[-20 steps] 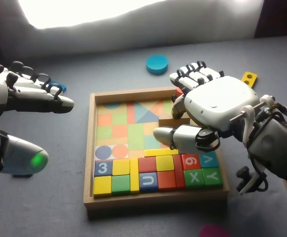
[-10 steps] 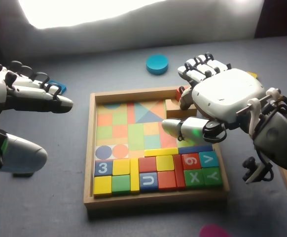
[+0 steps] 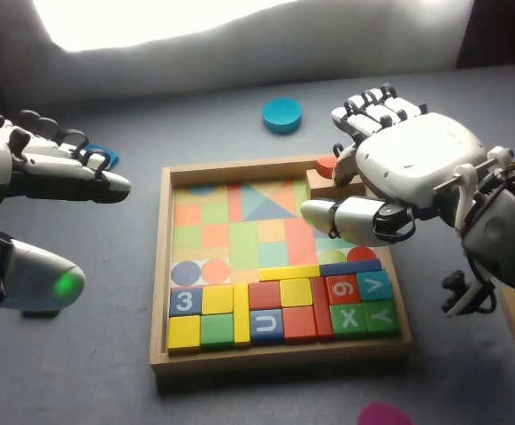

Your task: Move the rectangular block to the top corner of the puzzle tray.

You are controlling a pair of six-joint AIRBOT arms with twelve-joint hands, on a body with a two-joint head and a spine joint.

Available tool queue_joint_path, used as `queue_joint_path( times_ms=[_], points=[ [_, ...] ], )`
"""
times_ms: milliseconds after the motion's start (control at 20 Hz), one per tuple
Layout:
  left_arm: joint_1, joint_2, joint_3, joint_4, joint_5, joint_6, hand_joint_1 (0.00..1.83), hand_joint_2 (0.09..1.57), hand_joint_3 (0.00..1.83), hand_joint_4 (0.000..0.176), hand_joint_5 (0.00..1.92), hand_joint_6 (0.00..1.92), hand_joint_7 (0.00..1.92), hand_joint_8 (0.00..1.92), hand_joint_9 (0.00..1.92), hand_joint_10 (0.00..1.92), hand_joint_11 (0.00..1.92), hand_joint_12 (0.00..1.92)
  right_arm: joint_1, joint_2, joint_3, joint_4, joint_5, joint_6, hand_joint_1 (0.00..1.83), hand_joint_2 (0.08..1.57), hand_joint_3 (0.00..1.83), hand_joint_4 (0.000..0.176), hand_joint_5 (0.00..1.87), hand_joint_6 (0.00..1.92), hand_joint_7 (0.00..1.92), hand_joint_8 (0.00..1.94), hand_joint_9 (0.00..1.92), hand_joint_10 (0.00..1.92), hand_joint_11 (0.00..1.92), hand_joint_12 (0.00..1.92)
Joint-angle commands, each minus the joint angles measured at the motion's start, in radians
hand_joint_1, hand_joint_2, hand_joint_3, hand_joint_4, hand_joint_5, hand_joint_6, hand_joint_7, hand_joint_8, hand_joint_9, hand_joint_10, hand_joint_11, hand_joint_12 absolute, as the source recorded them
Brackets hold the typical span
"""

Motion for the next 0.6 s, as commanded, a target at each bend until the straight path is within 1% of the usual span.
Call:
queue_joint_path(
  times_ms=[0, 50, 250, 400, 450, 550],
  points=[
    [-0.015, 0.002, 0.0, 0.01, 0.083, -0.004, 0.0, 1.27, 0.0, 0.046, 0.08, 0.0, 0.02, 0.0, 0.04, 0.0, 0.0, 0.19, 0.009, 0.004, 0.009, -0.039, 0.063, 0.007, 0.0, 1.19, 0.0, 0.0, 0.78, 0.25, 0.09, 0.01, 0.0, 0.0, 0.0, 0.0],
    [-0.015, 0.002, 0.0, 0.01, 0.082, -0.003, 0.0, 1.28, 0.0, 0.042, 0.07, 0.0, 0.02, 0.0, 0.04, 0.0, 0.0, 0.19, 0.01, 0.003, 0.011, -0.048, 0.065, 0.012, 0.0, 1.19, 0.0, 0.0, 0.79, 0.25, 0.09, 0.01, 0.0, 0.0, 0.0, 0.0],
    [-0.015, 0.002, 0.0, 0.01, 0.081, -0.003, 0.02, 1.28, 0.0, 0.041, 0.08, 0.0, 0.03, 0.0, 0.05, 0.01, 0.0, 0.19, 0.02, -0.004, 0.023, -0.053, 0.069, 0.021, 0.0, 1.18, 0.0, 0.0, 0.8, 0.25, 0.11, 0.01, 0.0, 0.0, 0.0, 0.0],
    [-0.015, 0.002, 0.0, 0.01, 0.08, -0.003, 0.01, 1.28, 0.0, 0.04, 0.07, 0.0, 0.03, 0.0, 0.04, 0.0, 0.0, 0.16, 0.024, -0.009, 0.03, -0.053, 0.072, 0.021, 0.0, 1.19, 0.0, 0.0, 0.79, 0.25, 0.1, 0.0, 0.0, 0.0, 0.0, 0.0],
    [-0.015, 0.002, 0.0, 0.01, 0.08, -0.003, 0.02, 1.28, 0.0, 0.038, 0.06, 0.0, 0.02, 0.0, 0.03, 0.0, 0.0, 0.11, 0.024, -0.01, 0.031, -0.053, 0.072, 0.021, 0.0, 1.19, 0.0, 0.0, 0.79, 0.25, 0.1, 0.01, 0.0, 0.0, 0.0, 0.0],
    [-0.015, 0.002, 0.0, 0.01, 0.08, -0.003, 0.02, 1.28, 0.0, 0.04, 0.06, 0.0, 0.04, 0.0, 0.04, 0.01, 0.0, 0.15, 0.026, -0.011, 0.034, -0.053, 0.075, 0.021, 0.0, 1.19, 0.0, 0.0, 0.78, 0.25, 0.1, 0.0, 0.0, 0.0, 0.0, 0.0]
  ],
)
